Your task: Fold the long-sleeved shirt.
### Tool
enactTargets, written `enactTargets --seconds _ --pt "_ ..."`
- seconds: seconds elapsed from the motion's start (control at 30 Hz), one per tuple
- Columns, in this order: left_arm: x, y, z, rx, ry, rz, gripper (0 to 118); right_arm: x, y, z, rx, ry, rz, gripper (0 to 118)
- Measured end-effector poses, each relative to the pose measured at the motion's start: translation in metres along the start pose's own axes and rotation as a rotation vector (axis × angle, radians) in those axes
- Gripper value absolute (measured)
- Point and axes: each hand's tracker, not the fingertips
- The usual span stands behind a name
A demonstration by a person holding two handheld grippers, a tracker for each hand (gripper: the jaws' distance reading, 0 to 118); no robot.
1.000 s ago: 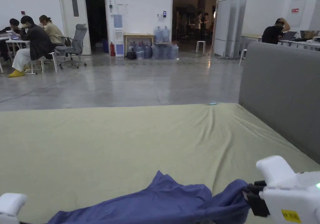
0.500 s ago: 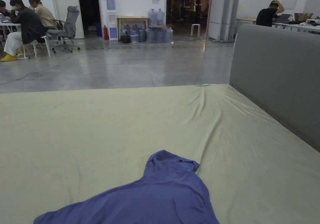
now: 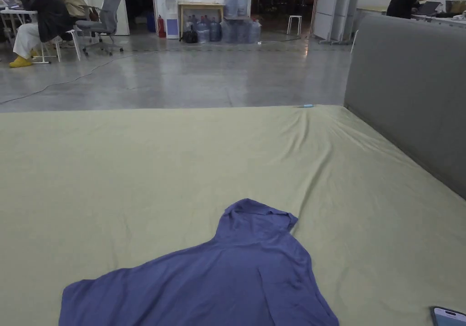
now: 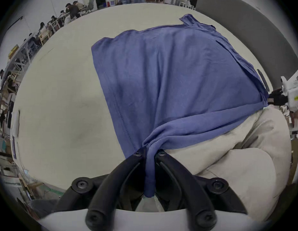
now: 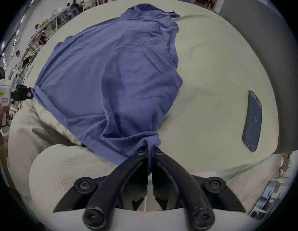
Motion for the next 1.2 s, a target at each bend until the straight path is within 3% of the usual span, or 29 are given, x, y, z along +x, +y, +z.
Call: enactTargets --seconds 0.13,0.17,0.23,0.27,0.33,0.43,0.47,0.5,0.53,0.57,0.6,0.67,0.7,0.73,0.83,0.87,0.97,1.0,1.03,1.07,1.13,1.2 --pt "-0.003 0.000 0.003 0.007 -0.015 0.037 6 0.006 0.007 -0.004 -0.027 0.019 -0.013 4" --pt "-0.004 0.001 0.007 0.012 -0.013 0.046 26 0.008 0.011 -0.002 -0.040 0.027 -0.019 18" --pt "-0.004 0.004 0.023 0.055 0.042 0.105 113 0.013 0.021 0.013 -0.049 -0.043 -0.041 77" --pt "-0.008 0.005 0.035 0.104 0.037 0.140 116 0.014 0.024 0.036 0.006 -0.064 -0.045 90" --pt "-0.010 0.008 0.073 0.353 -0.033 0.202 113 0.019 0.030 0.068 0.154 -0.045 -0.056 91" --pt "-0.014 0.012 0.105 0.337 -0.026 0.257 112 0.026 0.038 0.094 0.243 -0.001 -0.110 91" --pt "-0.031 0.012 0.066 0.309 -0.037 0.248 101 0.022 0.041 0.098 0.242 0.014 -0.137 87" --pt "-0.032 0.013 0.060 0.265 -0.038 0.225 67 0.017 0.042 0.098 0.246 0.027 -0.143 72" --pt "-0.030 0.013 0.054 0.229 0.000 0.197 0 0.017 0.041 0.093 0.251 0.033 -0.142 31" --pt "-0.028 0.014 0.046 0.215 0.054 0.182 0 0.009 0.041 0.091 0.258 0.035 -0.136 18" --pt "0.034 0.022 0.085 0.221 0.099 0.148 0 -0.001 0.041 0.087 0.250 0.024 -0.127 5" --pt "0.044 0.022 0.084 0.232 0.063 0.172 0 -0.018 0.040 0.078 0.224 0.005 -0.106 0" --pt "0.047 0.023 0.085 0.224 0.000 0.214 0 -0.022 0.040 0.075 0.213 0.024 -0.085 0" --pt "0.007 0.021 0.063 0.214 -0.101 0.299 0 -0.025 0.042 0.072 0.204 0.057 -0.065 0" --pt "-0.014 0.030 0.060 0.235 -0.083 0.294 0 -0.024 0.061 0.064 0.210 0.073 -0.077 0" --pt "0.021 0.039 0.066 0.248 0.037 0.218 0 -0.021 0.074 0.063 0.223 0.072 -0.085 0" --pt "0.031 0.054 0.063 0.254 0.030 0.201 0 -0.007 0.132 0.063 0.271 0.108 -0.120 0" --pt "0.008 0.059 0.061 0.254 -0.023 0.223 0 -0.002 0.160 0.063 0.304 0.127 -0.131 0" --pt "0.007 0.064 0.059 0.258 -0.030 0.219 0 0.004 0.186 0.062 0.335 0.149 -0.147 3" --pt "0.007 0.069 0.056 0.260 -0.033 0.211 0 0.012 0.218 0.059 0.369 0.179 -0.171 30" --pt "0.029 0.082 0.058 0.262 -0.015 0.178 0 0.023 0.283 0.039 0.364 0.187 -0.191 118" --pt "0.035 0.093 0.052 0.261 -0.028 0.170 0 0.042 0.354 0.005 0.334 0.179 -0.214 118"
